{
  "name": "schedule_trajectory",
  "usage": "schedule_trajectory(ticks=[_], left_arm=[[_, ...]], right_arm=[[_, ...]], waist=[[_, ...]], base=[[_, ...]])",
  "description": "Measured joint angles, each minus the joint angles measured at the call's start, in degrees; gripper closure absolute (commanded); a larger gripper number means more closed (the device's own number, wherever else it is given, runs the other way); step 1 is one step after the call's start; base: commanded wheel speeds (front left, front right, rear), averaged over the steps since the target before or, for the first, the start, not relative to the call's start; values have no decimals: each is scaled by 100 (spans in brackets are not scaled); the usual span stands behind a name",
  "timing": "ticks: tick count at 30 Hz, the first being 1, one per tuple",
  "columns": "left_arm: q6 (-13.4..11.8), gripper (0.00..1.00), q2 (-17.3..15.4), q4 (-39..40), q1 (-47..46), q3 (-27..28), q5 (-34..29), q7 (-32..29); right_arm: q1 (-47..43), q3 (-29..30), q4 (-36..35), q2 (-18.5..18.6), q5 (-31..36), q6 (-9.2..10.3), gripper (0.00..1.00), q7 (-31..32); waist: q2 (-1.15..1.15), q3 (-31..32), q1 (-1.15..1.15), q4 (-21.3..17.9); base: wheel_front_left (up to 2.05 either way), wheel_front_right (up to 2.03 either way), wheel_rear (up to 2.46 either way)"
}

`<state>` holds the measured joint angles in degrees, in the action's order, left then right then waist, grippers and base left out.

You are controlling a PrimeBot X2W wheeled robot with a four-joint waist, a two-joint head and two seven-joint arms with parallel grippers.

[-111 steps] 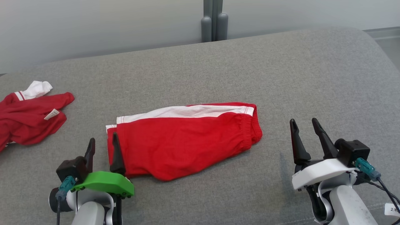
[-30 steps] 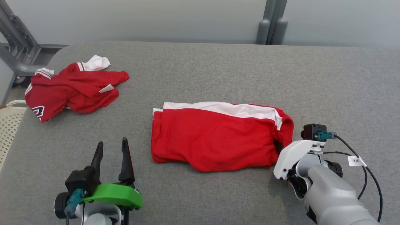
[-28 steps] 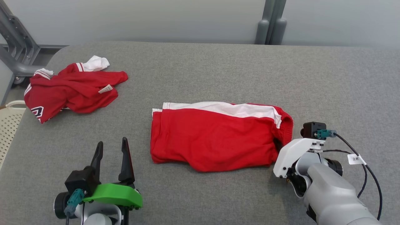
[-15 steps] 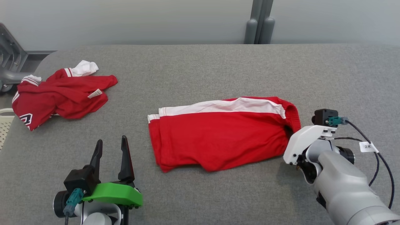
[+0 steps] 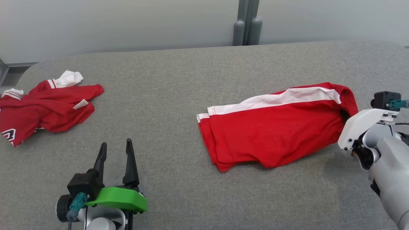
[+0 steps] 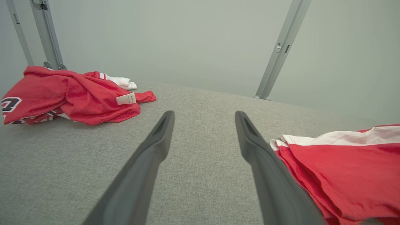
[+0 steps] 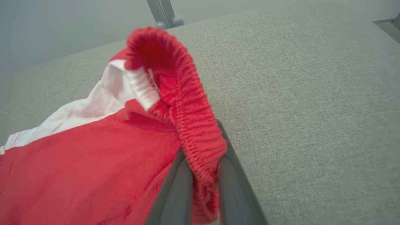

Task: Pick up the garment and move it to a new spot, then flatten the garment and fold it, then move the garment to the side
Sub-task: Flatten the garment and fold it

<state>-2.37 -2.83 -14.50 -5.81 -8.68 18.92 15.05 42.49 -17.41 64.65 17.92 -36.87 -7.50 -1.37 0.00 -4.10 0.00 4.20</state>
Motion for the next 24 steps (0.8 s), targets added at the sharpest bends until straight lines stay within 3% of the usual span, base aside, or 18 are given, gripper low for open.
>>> schedule_trajectory(ticks=[7, 12, 24], left_arm=[[1, 0, -1, -1, -1, -10, 1, 0], [0, 0, -1, -5, 0, -32, 1, 0], [2, 0, 0, -11, 0, -99, 18, 0]], right_arm=[[-93, 98, -203, 260, 26, 0, 100, 158], [-210, 213, -522, 197, -10, 1, 100, 336], [-853, 198, -2616, -215, -431, 2, 100, 1318]], waist=[[0, 8, 0, -116], [0, 35, 0, -189], [0, 145, 0, -201]], base=[[0, 0, 0], [0, 0, 0], [0, 0, 0]])
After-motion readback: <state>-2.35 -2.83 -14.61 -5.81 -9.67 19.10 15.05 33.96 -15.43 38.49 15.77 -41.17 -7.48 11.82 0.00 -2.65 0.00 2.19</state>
